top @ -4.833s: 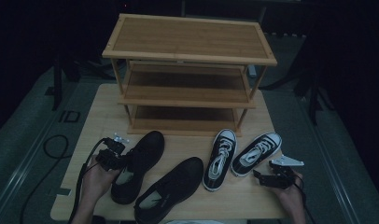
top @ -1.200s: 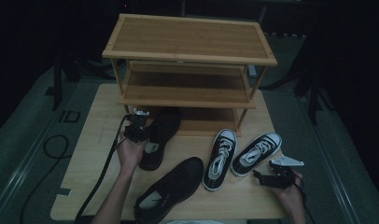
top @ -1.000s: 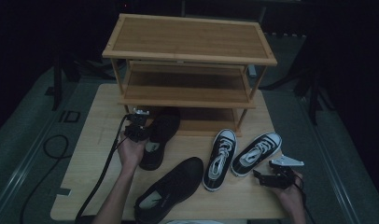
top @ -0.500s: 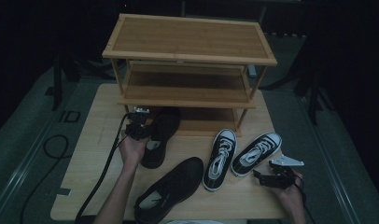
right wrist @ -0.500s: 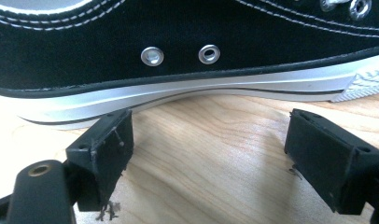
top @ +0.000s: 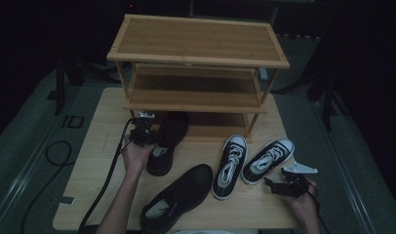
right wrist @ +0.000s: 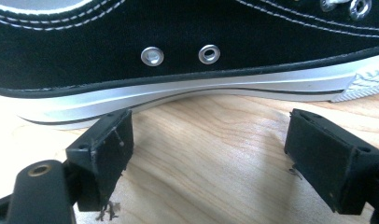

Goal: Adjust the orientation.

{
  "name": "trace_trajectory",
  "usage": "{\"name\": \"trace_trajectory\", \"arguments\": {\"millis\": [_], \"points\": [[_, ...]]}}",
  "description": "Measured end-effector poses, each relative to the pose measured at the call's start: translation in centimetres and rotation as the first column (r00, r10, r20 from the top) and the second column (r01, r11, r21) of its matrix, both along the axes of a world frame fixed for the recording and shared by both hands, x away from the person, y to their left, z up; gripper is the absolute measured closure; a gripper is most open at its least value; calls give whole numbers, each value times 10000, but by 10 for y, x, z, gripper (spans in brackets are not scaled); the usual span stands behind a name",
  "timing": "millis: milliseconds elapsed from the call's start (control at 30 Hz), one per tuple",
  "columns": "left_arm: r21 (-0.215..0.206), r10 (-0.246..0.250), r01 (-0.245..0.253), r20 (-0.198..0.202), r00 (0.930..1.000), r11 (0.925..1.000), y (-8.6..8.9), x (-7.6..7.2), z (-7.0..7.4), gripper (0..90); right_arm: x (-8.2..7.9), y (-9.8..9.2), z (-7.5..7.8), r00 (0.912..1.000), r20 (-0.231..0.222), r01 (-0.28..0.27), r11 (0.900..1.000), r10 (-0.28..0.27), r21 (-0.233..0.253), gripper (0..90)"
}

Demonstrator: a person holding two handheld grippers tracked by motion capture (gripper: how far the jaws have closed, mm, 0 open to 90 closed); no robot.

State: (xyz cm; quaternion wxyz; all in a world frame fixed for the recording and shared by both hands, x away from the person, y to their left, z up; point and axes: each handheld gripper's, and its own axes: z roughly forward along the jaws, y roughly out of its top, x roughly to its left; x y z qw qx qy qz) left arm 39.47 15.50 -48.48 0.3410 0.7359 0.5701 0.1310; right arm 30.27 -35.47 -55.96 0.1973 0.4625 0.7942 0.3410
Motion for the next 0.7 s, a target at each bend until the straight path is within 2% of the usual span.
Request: {"name": "trace_trajectory", "arguments": {"millis": [133,233,500,533,567,600,633,667,700], "points": [[-156,-143,144,110,9998,9998,3,-5,3,575,0,0,0,10000,-2,-1,10000,1,-2,153],[-77,-264,267,277,9993,9996,3,-8,7,562,0,0,0,10000,-1,0,10000,0,-1,153],[-137,-561,577,970,9937,9982,10,-29,24,563,0,0,0,10000,-3,2,10000,-2,0,153],[-140,-601,623,1265,9901,9980,14,-36,26,640,0,0,0,10000,-1,-1,10000,1,0,153],[-140,-601,623,1265,9901,9980,14,-36,26,691,0,0,0,10000,-2,-1,10000,1,-1,153],[-238,-642,681,1372,9885,9974,16,-40,28,691,0,0,0,10000,-2,-1,10000,1,-1,153],[-330,-658,713,1442,9874,9969,19,-43,30,784,0,0,0,10000,0,-1,10000,1,-2,153],[-373,-729,796,1547,9853,9961,22,-47,31,784,0,0,0,10000,0,-1,10000,1,-2,153],[-445,-776,859,1625,9836,9953,24,-51,33,860,0,0,0,10000,16,-12,10000,12,-11,153]]}}
